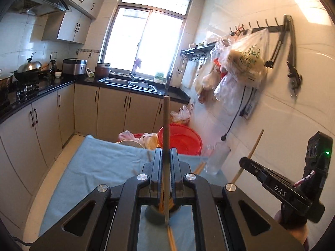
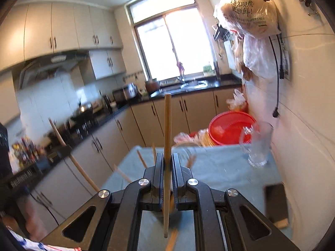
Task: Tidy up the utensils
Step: 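Lower the chopsticks into the holder, then open both tools and withdraw them from the holder, then move both open tools toward the last chopsticks on the cloth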
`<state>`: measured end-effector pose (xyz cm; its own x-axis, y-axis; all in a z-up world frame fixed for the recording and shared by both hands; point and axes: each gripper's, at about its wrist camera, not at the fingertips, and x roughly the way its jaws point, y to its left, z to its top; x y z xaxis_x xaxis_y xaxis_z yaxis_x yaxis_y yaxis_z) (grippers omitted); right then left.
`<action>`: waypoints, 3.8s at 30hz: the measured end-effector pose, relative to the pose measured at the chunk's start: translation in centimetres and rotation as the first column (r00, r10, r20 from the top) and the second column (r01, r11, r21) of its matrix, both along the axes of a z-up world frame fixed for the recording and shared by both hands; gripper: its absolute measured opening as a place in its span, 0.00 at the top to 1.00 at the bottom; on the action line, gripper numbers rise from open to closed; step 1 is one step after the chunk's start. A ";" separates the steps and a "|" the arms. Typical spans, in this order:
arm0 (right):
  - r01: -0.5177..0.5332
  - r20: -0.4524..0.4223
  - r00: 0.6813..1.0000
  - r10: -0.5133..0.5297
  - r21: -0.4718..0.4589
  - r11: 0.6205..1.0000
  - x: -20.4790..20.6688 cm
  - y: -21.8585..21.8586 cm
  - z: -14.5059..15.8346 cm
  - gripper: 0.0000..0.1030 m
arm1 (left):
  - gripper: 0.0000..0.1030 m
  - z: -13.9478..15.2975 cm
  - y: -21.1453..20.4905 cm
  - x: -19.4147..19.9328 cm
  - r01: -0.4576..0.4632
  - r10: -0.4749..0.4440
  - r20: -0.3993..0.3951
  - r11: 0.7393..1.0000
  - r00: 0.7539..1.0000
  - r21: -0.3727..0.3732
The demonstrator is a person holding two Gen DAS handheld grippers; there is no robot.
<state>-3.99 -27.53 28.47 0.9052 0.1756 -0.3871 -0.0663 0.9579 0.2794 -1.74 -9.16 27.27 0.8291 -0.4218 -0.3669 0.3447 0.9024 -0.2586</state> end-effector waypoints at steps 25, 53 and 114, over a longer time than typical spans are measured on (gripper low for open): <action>-0.018 -0.179 0.984 0.024 0.034 0.999 8.3 1.4 -9.1 0.80 | 0.82 -7.5 -3.1 8.0 -0.042 0.059 -0.177 0.995 0.982 0.094; 0.185 -0.393 0.892 -0.225 -0.136 0.973 -8.6 -6.4 -12.1 0.48 | 0.44 3.9 -2.4 -12.6 0.160 -0.055 -0.351 0.947 0.935 0.277; -0.190 -0.655 0.756 -0.003 -0.224 0.956 -1.6 7.3 -23.3 0.76 | 0.37 -18.7 14.9 -7.9 -0.201 0.246 -0.484 0.969 0.840 0.142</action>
<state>-5.61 -20.28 5.13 0.4083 0.0509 -0.9114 -0.0571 0.9979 0.0301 -9.63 5.75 8.59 0.5961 -0.1971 -0.7783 -0.0226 0.9649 -0.2617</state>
